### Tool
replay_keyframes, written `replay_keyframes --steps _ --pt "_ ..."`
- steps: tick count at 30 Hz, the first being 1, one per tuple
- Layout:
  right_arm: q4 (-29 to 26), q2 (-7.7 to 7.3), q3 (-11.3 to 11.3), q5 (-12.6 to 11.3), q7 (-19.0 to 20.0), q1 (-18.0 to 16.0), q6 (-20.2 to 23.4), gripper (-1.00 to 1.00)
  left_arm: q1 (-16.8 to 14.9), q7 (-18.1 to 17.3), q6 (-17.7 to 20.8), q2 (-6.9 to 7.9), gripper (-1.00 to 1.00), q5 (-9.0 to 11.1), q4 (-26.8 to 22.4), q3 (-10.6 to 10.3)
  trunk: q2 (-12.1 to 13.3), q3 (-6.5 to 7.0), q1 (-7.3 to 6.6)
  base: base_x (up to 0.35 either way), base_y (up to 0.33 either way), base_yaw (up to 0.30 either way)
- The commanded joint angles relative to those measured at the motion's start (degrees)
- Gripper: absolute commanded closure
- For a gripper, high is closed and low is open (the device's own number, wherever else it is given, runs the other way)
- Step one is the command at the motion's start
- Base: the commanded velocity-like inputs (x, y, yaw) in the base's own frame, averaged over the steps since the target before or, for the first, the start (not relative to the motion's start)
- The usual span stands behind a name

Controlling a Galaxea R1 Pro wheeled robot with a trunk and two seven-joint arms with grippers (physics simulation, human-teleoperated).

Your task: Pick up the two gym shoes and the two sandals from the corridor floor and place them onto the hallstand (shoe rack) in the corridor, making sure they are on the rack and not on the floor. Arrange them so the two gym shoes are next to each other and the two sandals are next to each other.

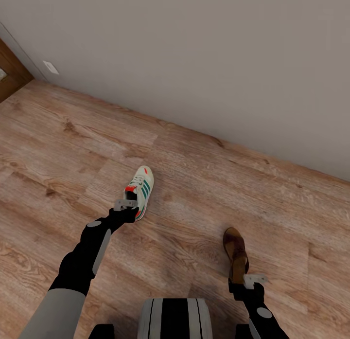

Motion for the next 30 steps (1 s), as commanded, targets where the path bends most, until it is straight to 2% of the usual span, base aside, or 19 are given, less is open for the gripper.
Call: replay_keyframes --steps 1,24,30 --pt "0.1 0.01 0.0 0.3 -0.1 0.0 -0.1 1.0 0.0 -0.3 0.3 -0.04 1.0 -0.1 -0.1 0.1 0.0 -0.03 -0.01 0.008 0.0 0.0" --pt "0.5 -0.04 0.0 0.3 -0.1 0.0 -0.1 1.0 0.0 -0.3 0.3 0.09 1.0 -0.1 -0.1 0.1 0.0 -0.03 -0.01 0.001 0.0 0.0" --pt "0.5 -0.06 0.0 0.3 0.1 0.0 -0.6 1.0 0.0 -0.3 0.3 0.36 1.0 -0.1 -0.1 0.1 0.1 1.3 -0.16 0.0 0.0 0.0"
